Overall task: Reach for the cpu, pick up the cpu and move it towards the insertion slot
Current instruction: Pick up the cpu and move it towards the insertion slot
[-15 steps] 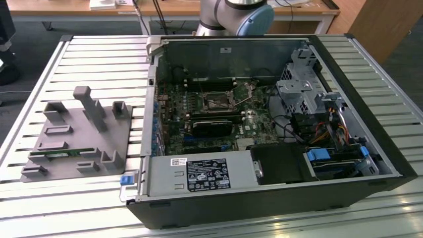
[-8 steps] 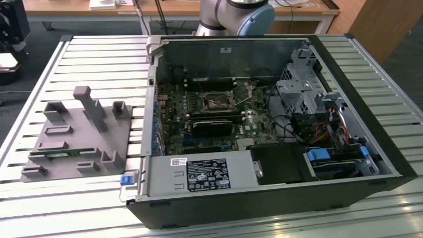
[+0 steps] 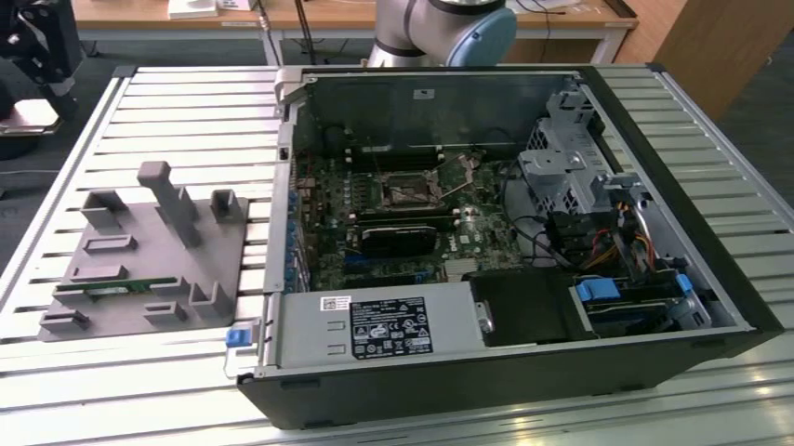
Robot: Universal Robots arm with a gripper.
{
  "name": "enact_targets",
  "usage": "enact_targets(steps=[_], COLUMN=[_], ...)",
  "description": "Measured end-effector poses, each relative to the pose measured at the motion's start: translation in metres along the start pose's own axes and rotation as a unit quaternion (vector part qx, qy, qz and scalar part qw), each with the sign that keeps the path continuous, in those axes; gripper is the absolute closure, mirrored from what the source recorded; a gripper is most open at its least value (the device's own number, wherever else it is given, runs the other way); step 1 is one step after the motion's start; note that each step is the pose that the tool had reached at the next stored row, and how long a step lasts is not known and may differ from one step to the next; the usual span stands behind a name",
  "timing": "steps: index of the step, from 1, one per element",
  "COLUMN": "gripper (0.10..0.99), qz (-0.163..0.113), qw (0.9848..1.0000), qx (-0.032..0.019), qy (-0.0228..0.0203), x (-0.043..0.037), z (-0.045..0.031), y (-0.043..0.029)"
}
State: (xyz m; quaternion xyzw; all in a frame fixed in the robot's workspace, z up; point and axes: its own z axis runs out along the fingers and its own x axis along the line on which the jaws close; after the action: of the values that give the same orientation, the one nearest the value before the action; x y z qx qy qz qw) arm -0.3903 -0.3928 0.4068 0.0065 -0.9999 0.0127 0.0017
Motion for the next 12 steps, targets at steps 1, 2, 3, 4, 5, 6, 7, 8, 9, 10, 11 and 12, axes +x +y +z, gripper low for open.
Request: enact_targets(steps=[1, 2, 3, 4, 5, 6, 7, 8, 9, 10, 11, 12], gripper=[0.545, 0.545, 0.545, 0.545, 0.545, 0.545, 0.545, 0.545, 0.545, 0.545, 0.545, 0.545], qz=[0.0, 0.0, 0.0, 0.0, 0.0, 0.0, 0.0, 0.0, 0.0, 0.0, 0.0, 0.0], qw=[1.0, 1.0, 1.0, 1.0, 1.0, 1.0, 1.0, 1.0, 1.0, 1.0, 1.0, 1.0], qx=[0.0, -0.0001, 0.0, 0.0, 0.0, 0.0, -0.0001, 0.0, 0.0, 0.0, 0.0, 0.0], qy=[-0.0001, -0.0001, 0.0, 0.0001, 0.0, 0.0, -0.0001, -0.0001, 0.0, 0.0, 0.0, 0.0], x=[-0.003, -0.0062, -0.0096, -0.0131, -0.0165, -0.0198, -0.0227, -0.0255, -0.0281, -0.0307, -0.0331, -0.0354], z=[0.0, 0.0001, 0.0, -0.0001, -0.0001, 0.0, 0.0, 0.0, -0.0001, -0.0001, -0.0001, -0.0001], y=[0.0, -0.0001, -0.0001, -0.0002, -0.0002, -0.0002, -0.0003, -0.0003, -0.0004, -0.0004, -0.0004, -0.0005])
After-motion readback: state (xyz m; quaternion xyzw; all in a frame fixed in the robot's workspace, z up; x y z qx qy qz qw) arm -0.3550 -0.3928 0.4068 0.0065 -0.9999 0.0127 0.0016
